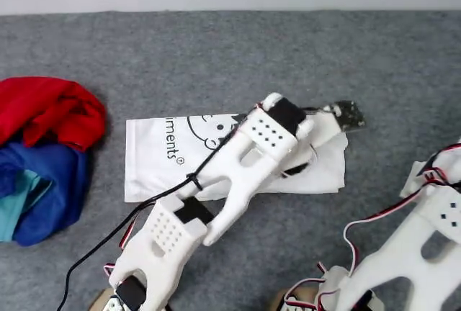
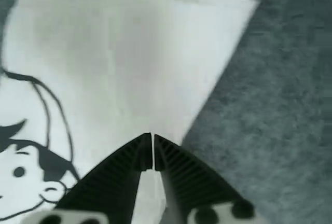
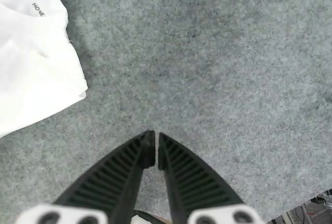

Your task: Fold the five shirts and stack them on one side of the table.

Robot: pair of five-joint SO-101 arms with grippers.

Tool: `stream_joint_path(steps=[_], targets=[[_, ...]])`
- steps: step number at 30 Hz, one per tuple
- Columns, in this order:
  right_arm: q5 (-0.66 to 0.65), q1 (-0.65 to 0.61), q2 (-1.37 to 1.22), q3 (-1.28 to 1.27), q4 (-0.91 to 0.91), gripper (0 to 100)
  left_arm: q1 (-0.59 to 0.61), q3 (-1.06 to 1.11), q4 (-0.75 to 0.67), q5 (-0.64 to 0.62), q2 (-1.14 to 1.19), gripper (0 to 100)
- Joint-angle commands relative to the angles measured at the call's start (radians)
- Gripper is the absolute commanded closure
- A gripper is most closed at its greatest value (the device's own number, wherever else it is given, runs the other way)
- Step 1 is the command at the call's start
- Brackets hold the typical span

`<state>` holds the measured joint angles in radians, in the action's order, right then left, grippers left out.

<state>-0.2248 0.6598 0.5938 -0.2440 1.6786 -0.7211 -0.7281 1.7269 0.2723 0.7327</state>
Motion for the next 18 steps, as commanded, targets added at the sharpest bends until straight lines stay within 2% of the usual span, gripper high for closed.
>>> stream_joint_path(steps=[1, 4, 11, 18], targets=[[-0.009, 0.005, 0.027, 0.008, -0.013, 97.2, 0.005, 0.056, 0.026, -0.003, -0.086, 98], [-0.009, 0.007, 0.027, 0.008, -0.013, 97.2, 0.035, 0.119, 0.014, -0.002, -0.081, 98], [-0.009, 0.007, 0.027, 0.008, -0.013, 97.2, 0.152, 0.343, -0.213, 0.005, -0.081, 98], [-0.009, 0.005, 0.025, 0.008, -0.013, 97.2, 0.138, 0.371, -0.258, 0.005, -0.094, 98]])
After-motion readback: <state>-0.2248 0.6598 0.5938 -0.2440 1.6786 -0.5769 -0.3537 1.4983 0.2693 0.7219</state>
